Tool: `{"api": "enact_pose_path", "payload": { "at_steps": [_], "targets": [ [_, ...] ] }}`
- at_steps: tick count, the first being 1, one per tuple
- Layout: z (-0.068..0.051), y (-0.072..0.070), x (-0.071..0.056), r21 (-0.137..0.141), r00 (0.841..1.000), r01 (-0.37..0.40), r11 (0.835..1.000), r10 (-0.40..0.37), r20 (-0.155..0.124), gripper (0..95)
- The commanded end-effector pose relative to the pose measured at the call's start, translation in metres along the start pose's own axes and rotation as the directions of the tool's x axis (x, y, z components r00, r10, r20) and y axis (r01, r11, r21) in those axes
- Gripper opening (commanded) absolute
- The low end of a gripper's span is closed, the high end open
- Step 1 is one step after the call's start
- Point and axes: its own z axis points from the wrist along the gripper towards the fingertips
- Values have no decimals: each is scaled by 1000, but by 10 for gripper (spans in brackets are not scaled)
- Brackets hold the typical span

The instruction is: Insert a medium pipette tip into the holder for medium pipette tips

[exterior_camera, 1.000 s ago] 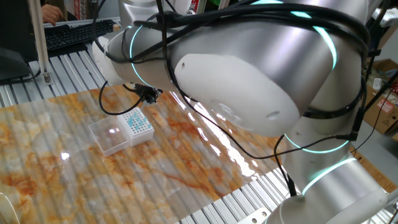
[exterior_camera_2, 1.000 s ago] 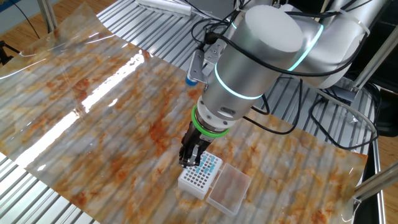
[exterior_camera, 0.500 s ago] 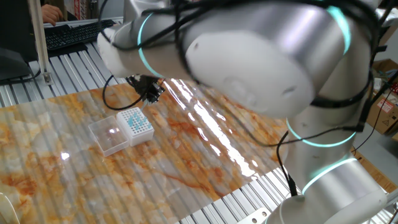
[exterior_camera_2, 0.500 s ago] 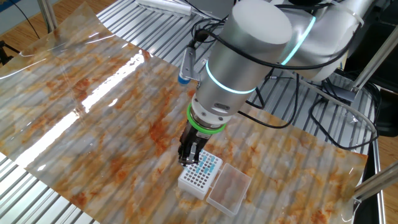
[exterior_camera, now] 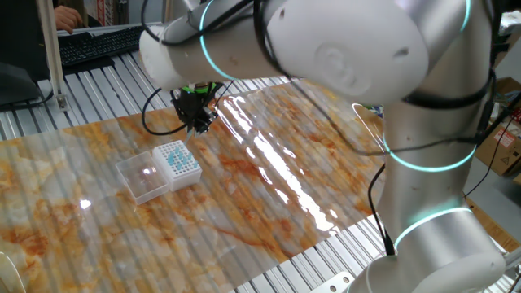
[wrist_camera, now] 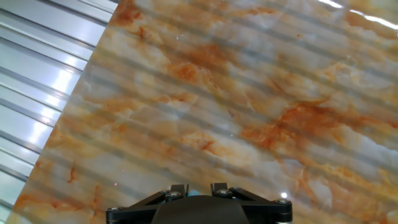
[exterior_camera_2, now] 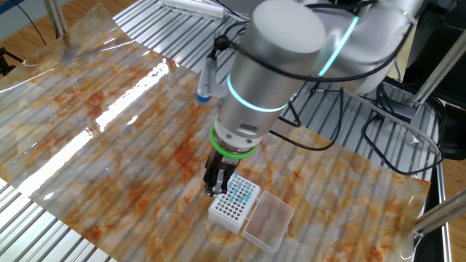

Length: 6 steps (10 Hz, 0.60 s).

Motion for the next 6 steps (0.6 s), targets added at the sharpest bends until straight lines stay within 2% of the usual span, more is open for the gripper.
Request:
{"api": "enact_pose_path", "payload": {
  "at_steps": [1,6],
  "targets": [
    [-1,-2,1,5,1000,2,1000,-2,-12,190],
    [1,-6,1,17,999,31,999,-31,-18,190]
  ]
}}
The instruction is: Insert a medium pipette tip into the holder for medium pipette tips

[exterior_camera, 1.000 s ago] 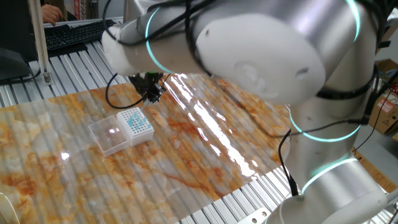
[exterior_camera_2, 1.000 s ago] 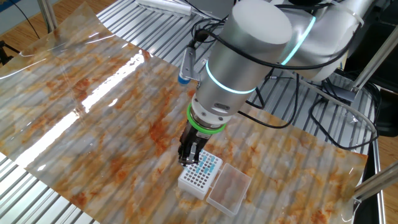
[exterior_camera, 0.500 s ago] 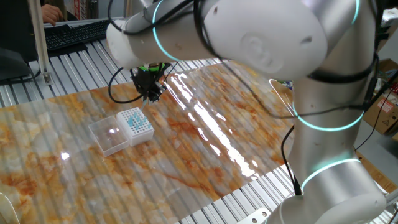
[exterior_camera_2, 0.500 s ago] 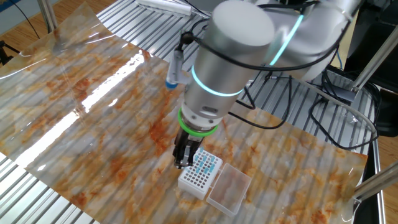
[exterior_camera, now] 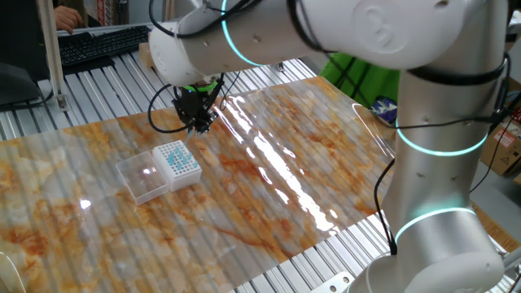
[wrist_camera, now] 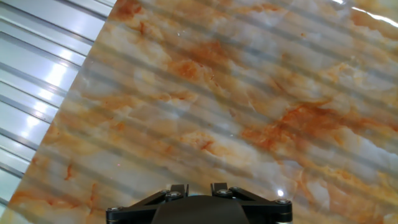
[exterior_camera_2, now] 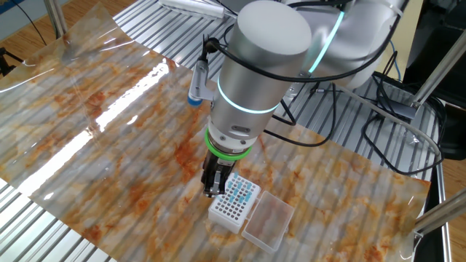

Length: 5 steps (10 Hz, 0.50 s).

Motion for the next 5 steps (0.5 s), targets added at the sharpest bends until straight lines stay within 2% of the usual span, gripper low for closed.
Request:
{"api": "enact_pose_path", "payload": {
  "at_steps": [1,2,5],
  "targets": [
    [1,-2,1,-2,1000,9,1000,-9,-6,190],
    [1,-3,1,0,1000,11,1000,-11,-6,0],
    [1,-4,2,0,1000,0,1000,0,-6,0]
  ]
}}
